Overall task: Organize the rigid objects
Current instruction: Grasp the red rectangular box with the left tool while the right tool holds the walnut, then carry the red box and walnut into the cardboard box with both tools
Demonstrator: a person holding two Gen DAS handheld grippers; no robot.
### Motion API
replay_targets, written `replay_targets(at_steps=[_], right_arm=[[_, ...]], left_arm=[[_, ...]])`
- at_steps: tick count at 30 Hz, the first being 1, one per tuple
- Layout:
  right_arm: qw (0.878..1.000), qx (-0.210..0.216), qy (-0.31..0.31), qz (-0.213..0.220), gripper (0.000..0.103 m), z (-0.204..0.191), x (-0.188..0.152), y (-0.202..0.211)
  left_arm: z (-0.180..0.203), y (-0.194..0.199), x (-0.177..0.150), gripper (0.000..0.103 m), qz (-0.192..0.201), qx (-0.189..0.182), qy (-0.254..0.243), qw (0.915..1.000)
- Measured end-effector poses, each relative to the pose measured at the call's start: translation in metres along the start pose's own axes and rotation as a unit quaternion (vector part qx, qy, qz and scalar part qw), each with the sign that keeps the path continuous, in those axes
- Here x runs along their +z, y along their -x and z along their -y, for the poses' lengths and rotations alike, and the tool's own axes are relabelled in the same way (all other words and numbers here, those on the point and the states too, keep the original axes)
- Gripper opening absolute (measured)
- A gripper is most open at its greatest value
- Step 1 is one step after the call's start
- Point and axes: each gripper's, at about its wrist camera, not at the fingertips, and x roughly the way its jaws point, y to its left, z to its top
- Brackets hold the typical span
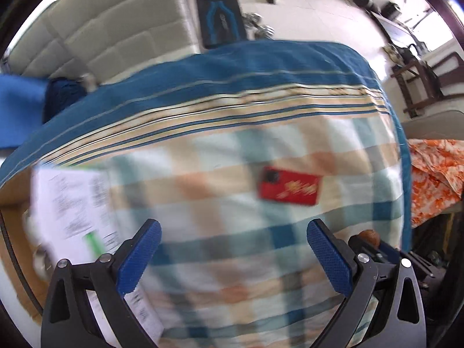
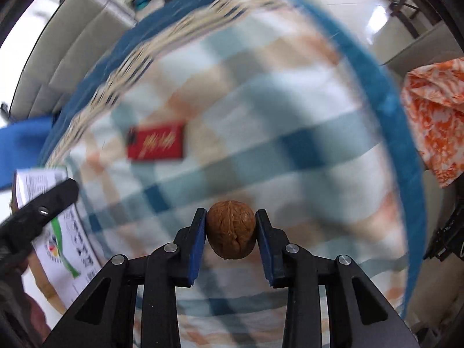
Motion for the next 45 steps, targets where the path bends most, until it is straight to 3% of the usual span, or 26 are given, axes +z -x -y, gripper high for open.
replay_targets(at_steps=[3, 10, 11, 12, 14, 15, 16, 24, 30, 36, 45], right_arm=[[1.0, -0.005, -0.021, 0.005, 0.036, 0.025, 0.022, 0.001], [0.999, -0.006, -0.039, -0.003, 0.036, 0.041, 0.04, -0.01], [0.999, -0.005, -0.039, -0.004, 0.036, 0.041, 0.041, -0.012], [0.999, -0.005, -0.04, -0.005, 0.036, 0.045, 0.04, -0.011], [0.999, -0.005, -0.042, -0.009, 0.036, 0.047, 0.04, -0.013], [0.999, -0.005, -0.041, -0.011, 0.036, 0.047, 0.041, -0.014], [0.999, -0.006, -0.04, -0.012, 0.036, 0.046, 0.04, -0.014], [1.0, -0.009, -0.015, -0.02, 0.036, 0.037, 0.021, -0.008], [1.0, -0.008, 0.008, -0.014, 0.036, 0.022, -0.003, 0.005], [0.999, -0.006, 0.044, 0.008, 0.036, -0.015, -0.037, 0.037], [0.993, 0.005, 0.107, 0.044, 0.036, -0.081, -0.09, 0.09]], left_arm=[[0.021, -0.025, 0.02, 0.103, -0.026, -0.011, -0.017, 0.9995], [0.057, -0.063, 0.039, 0.102, -0.055, 0.02, -0.062, 0.9964], [0.059, -0.068, 0.041, 0.1, -0.058, 0.026, -0.066, 0.9958], [0.061, -0.074, 0.041, 0.09, -0.061, 0.034, -0.071, 0.995], [0.065, -0.079, 0.039, 0.088, -0.056, 0.045, -0.083, 0.994], [0.066, -0.078, 0.038, 0.082, -0.05, 0.045, -0.088, 0.9939], [0.069, -0.074, 0.036, 0.069, -0.04, 0.047, -0.096, 0.9935], [0.054, -0.057, 0.0, 0.066, -0.025, 0.051, -0.085, 0.9948], [0.035, -0.027, -0.04, 0.066, 0.004, 0.033, -0.052, 0.9981], [0.023, 0.038, -0.072, 0.066, 0.066, 0.025, -0.047, 0.9964], [-0.046, 0.123, -0.113, 0.066, 0.144, 0.017, -0.013, 0.9893]])
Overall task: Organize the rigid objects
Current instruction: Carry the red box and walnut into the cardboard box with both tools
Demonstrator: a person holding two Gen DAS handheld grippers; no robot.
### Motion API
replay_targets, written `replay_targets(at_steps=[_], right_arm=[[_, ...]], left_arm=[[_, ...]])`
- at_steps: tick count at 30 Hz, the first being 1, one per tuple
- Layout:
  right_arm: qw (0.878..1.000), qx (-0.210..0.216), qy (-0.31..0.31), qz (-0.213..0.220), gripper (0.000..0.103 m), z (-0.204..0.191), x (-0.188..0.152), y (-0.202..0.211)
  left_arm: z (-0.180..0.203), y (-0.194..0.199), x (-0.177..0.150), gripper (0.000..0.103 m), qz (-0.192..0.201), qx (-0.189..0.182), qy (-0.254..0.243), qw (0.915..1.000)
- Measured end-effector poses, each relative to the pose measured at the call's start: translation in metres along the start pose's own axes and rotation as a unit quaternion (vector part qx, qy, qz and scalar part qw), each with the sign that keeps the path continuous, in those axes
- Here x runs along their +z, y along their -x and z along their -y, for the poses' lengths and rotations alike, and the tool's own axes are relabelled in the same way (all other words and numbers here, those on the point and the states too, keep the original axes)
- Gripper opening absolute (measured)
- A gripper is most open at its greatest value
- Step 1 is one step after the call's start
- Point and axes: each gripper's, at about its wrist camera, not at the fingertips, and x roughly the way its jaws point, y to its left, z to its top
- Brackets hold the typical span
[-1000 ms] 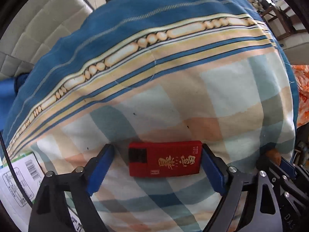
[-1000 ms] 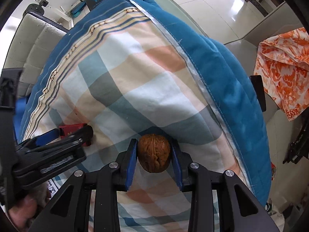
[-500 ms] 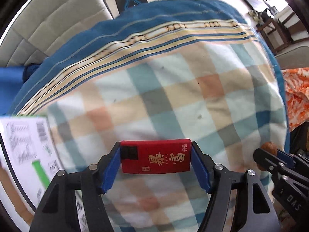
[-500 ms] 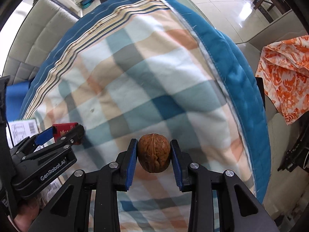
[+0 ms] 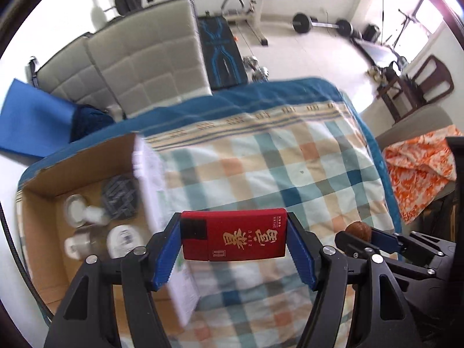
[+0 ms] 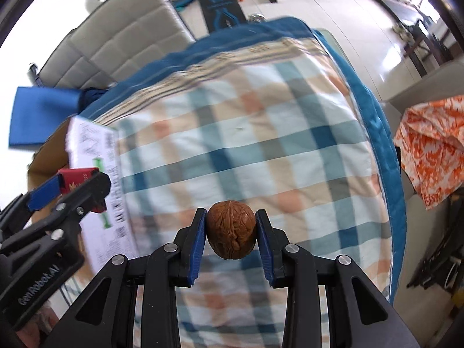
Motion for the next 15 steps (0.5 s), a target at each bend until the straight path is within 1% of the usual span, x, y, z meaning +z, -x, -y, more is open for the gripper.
replay_targets(at_steps=[1, 4, 8, 11, 15], right_arm=[[1.0, 0.003, 0.009, 0.005, 0.036, -0.013, -0.004, 0.008], [0.999, 0.012, 0.031, 0.015, 0.036, -0.045, -0.015, 0.023], [0.998, 0.03, 0.059, 0.018, 0.036, -0.092, -0.028, 0.036], [0.996, 0.047, 0.078, 0.017, 0.036, -0.131, -0.038, 0.041], [0.992, 0.062, 0.105, 0.006, 0.036, -0.179, -0.047, 0.035]], left_arm=[[-0.01, 0.001, 0.001, 0.066, 0.007, 0.0, 0.004, 1.0], [-0.039, 0.035, -0.01, 0.066, 0.027, -0.002, 0.021, 0.9994], [-0.074, 0.066, -0.026, 0.066, 0.044, -0.005, 0.04, 0.9982], [-0.104, 0.08, -0.039, 0.066, 0.05, -0.002, 0.057, 0.9971], [-0.152, 0.091, -0.055, 0.066, 0.049, 0.0, 0.089, 0.9949]])
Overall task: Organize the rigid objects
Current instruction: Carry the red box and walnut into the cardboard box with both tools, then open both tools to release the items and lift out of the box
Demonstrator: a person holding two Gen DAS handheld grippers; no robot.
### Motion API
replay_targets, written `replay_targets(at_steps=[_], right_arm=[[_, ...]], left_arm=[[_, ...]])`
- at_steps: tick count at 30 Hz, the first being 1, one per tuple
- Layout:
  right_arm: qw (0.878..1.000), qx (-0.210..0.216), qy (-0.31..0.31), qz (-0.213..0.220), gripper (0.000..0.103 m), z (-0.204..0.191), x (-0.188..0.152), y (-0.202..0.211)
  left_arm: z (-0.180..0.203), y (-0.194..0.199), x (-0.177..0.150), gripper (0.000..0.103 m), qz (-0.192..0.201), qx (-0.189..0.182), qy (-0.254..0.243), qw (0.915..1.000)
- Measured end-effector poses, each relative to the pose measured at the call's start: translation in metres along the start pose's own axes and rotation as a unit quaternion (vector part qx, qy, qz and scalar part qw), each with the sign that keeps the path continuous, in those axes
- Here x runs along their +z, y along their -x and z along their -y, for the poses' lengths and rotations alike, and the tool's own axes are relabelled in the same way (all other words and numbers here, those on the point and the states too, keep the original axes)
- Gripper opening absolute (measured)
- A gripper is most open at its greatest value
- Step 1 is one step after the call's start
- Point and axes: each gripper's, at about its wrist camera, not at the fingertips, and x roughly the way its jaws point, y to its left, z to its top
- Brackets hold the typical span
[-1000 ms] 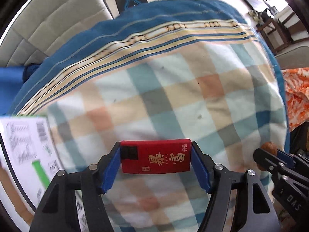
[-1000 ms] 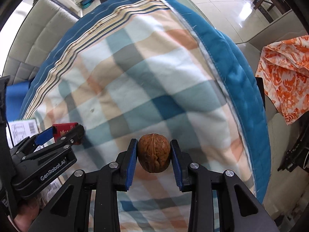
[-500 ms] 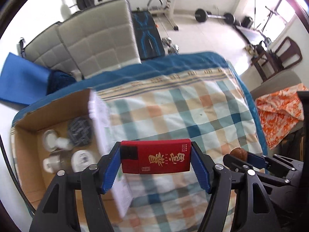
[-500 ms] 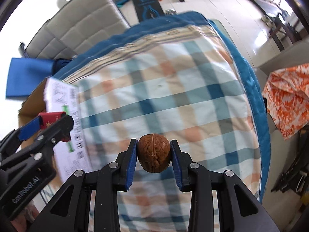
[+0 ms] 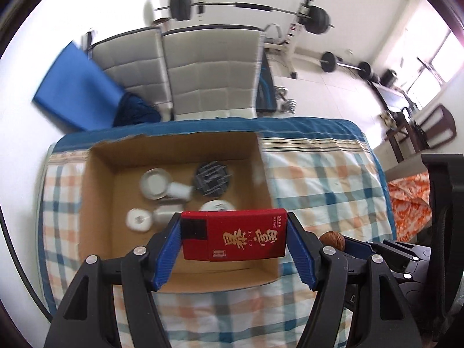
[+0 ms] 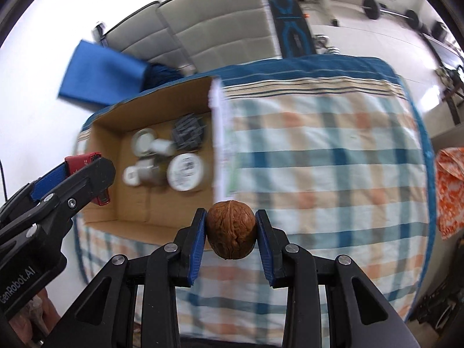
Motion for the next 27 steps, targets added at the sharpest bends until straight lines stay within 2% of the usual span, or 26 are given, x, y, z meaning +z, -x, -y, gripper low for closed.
replay_targets(at_steps=[3, 7, 14, 19, 27], right_arm=[[1.0, 0.009, 0.016, -0.011, 0.036, -0.035, 0.001, -0.017], [0.999, 0.016, 0.03, -0.033, 0.036, -0.071, 0.003, -0.056], [0.996, 0.007, 0.028, -0.082, 0.036, -0.102, -0.002, -0.142], [0.994, -0.011, 0.023, -0.105, 0.036, -0.104, -0.007, -0.187], [0.992, -0.035, 0.014, -0.124, 0.036, -0.102, -0.014, -0.222]], left_arm=[[-0.039, -0.002, -0.006, 0.066, -0.007, 0.012, 0.024, 0.9996], [-0.089, -0.024, -0.016, 0.066, -0.039, 0.01, 0.066, 0.997], [-0.145, -0.096, -0.036, 0.066, -0.122, -0.003, 0.11, 0.9864], [-0.164, -0.145, -0.05, 0.066, -0.173, -0.016, 0.124, 0.9769], [-0.161, -0.184, -0.065, 0.066, -0.221, -0.022, 0.105, 0.9693]])
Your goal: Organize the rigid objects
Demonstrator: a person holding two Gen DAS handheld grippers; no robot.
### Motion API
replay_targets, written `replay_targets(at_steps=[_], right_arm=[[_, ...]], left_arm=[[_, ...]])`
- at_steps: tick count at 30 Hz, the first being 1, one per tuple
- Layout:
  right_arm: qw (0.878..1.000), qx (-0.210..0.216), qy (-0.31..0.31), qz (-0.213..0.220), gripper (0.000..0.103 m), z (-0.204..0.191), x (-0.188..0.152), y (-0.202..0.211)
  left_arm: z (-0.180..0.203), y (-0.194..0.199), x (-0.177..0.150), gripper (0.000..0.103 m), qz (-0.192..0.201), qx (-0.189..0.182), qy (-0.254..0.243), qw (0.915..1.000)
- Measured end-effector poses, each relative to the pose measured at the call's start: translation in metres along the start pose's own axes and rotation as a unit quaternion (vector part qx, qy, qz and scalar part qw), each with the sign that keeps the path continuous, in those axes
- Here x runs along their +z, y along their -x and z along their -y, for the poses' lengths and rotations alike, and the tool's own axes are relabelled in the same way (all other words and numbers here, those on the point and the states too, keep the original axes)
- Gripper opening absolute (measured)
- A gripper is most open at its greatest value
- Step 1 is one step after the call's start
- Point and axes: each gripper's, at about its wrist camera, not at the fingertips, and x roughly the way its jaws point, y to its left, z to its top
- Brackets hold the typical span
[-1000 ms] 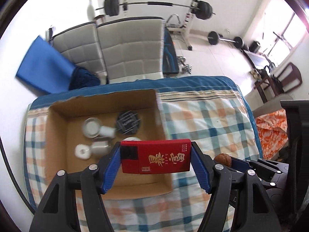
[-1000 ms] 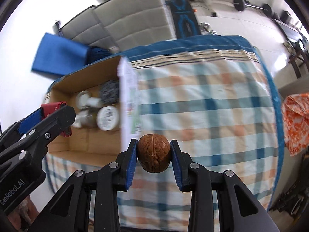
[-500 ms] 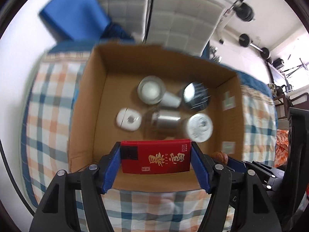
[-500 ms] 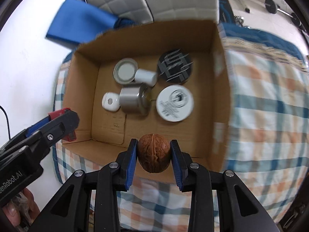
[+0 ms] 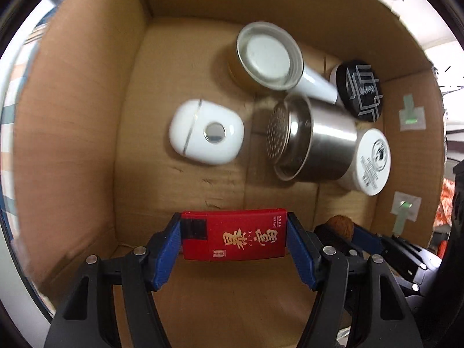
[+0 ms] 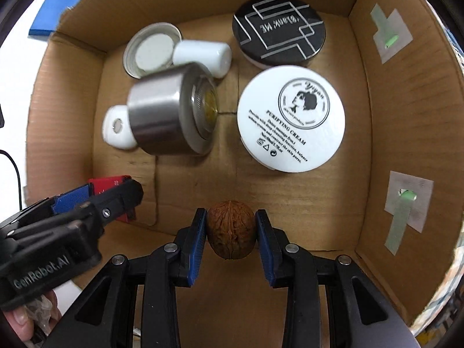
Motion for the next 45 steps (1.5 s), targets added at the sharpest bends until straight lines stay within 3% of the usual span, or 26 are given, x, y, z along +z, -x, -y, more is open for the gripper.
replay_targets(at_steps=[13, 18, 24, 31, 36, 37, 42, 45], right_arm=[[1.0, -0.018, -0.001, -0.016, 0.039, -0.005, -0.002, -0.02], [1.0, -0.024, 0.002, -0.006, 0.06, 0.003, -0.007, -0.002], [1.0, -0.027, 0.006, 0.01, 0.068, 0.006, -0.019, 0.018], [0.998, -0.043, 0.003, 0.038, 0.072, 0.016, -0.027, 0.057], [0.996, -0.059, 0.003, 0.071, 0.088, 0.021, -0.031, 0.084], [0.995, -0.062, 0.003, 0.078, 0.09, 0.022, -0.033, 0.091], [0.992, -0.073, 0.008, 0.103, 0.103, 0.025, -0.046, 0.118], [0.991, -0.071, 0.006, 0.109, 0.103, 0.028, -0.055, 0.13]], left_arm=[[0.005, -0.006, -0.007, 0.067, -0.01, 0.016, -0.005, 0.9998], [0.006, 0.008, -0.015, 0.067, -0.004, 0.016, 0.0, 0.9999], [0.021, 0.035, -0.028, 0.067, 0.01, 0.017, -0.003, 0.9998], [0.036, 0.066, -0.043, 0.085, 0.041, 0.028, -0.005, 0.9988], [0.036, 0.095, -0.055, 0.091, 0.08, 0.051, -0.008, 0.9955], [0.033, 0.102, -0.056, 0.103, 0.086, 0.053, -0.009, 0.9949], [0.031, 0.123, -0.069, 0.103, 0.115, 0.063, -0.022, 0.9911], [0.035, 0.131, -0.075, 0.103, 0.129, 0.062, -0.026, 0.9894]])
